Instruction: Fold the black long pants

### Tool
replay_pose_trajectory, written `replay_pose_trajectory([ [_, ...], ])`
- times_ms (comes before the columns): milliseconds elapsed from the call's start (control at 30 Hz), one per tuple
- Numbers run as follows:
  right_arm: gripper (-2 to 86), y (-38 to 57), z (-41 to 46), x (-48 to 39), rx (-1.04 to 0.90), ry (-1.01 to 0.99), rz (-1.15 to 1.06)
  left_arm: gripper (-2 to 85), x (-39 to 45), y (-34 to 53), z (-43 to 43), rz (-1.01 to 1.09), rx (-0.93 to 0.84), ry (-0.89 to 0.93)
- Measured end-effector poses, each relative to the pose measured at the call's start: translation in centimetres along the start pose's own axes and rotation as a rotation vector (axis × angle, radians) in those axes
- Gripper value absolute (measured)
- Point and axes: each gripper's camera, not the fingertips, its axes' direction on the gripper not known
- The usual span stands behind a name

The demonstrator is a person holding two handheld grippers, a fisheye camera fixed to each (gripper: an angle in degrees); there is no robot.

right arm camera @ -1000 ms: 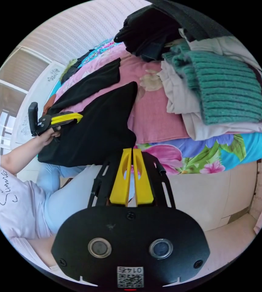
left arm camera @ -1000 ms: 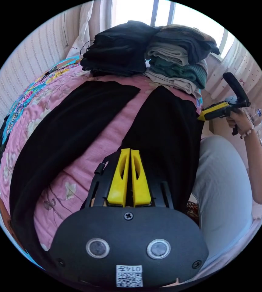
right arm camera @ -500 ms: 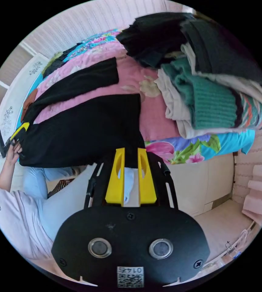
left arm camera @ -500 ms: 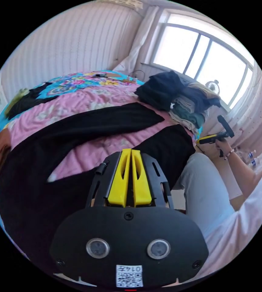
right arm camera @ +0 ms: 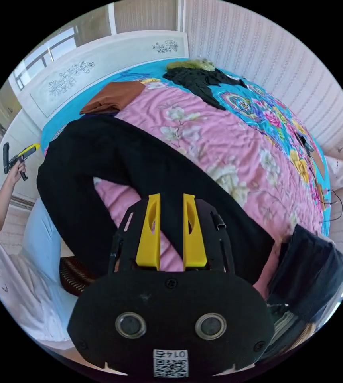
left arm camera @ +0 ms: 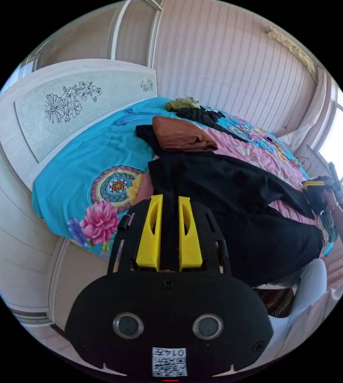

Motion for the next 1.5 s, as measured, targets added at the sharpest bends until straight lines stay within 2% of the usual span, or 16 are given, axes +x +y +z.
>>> replay_pose_trajectory([
  [167, 11.9, -4.1, 3.7, 5.2, -0.125, -0.006, 0.208, 8.0, -5.4, -9.4, 3.6, -0.068, -0.031, 0.045],
  [233, 12.2, -2.7, 4.3, 8.6, -0.133, 0.013, 0.359, 9.2, -6.5, -12.0, 5.7, -0.081, -0.096, 0.025],
  [333, 13.4, 2.1, 4.2, 14.3, -0.109, 0.029, 0.648, 10.3, -7.7, -14.6, 8.9, -0.126, -0.230, 0.103],
  [400, 14.0, 5.8, 3.9, 17.4, -0.093, 0.046, 0.819, 10.3, -7.7, -15.8, 9.5, -0.089, -0.253, 0.057],
  [467, 14.2, 7.5, 3.5, 18.5, -0.032, 0.066, 0.867, 9.9, -7.7, -16.7, 9.0, -0.070, -0.258, 0.026],
  [633, 13.7, 8.9, 4.2, 20.0, -0.050, 0.271, 0.886, 4.7, -7.6, -19.1, 6.7, 0.016, -0.261, 0.018],
  [700, 13.5, 9.2, 4.9, 21.3, -0.006, 0.177, 0.930, 3.5, -7.6, -20.2, 5.6, 0.019, -0.268, 0.005],
  [800, 13.5, 9.3, 5.4, 22.5, 0.011, 0.171, 0.942, 3.5, -7.7, -21.2, 4.6, 0.026, -0.285, -0.033],
  [933, 13.2, 9.6, 7.2, 24.3, -0.078, 0.121, 0.923, 4.0, -8.5, -22.5, 3.5, -0.017, -0.309, -0.038],
  [1000, 6.3, 9.7, 6.7, 24.7, -0.090, 0.088, 0.860, 3.8, -9.6, -22.8, 3.0, -0.104, -0.321, -0.006],
  [1100, 0.7, 10.2, 5.0, 24.9, -0.045, 0.107, 0.782, 1.2, -10.1, -23.5, 1.8, -0.071, -0.329, 0.000],
  [1267, 0.3, 11.7, 1.2, 26.5, 0.103, 0.144, 0.774, -0.6, -10.7, -25.4, -2.6, -0.073, -0.227, 0.007],
  [1400, 1.8, 12.6, 2.6, 28.2, 0.036, 0.116, 0.822, -0.5, -10.0, -25.7, -2.6, -0.011, -0.259, -0.104],
  [1500, 4.7, 14.0, 2.9, 28.4, 0.053, 0.148, 0.863, 0.0, -10.3, -25.3, -2.4, -0.056, -0.263, -0.166],
])
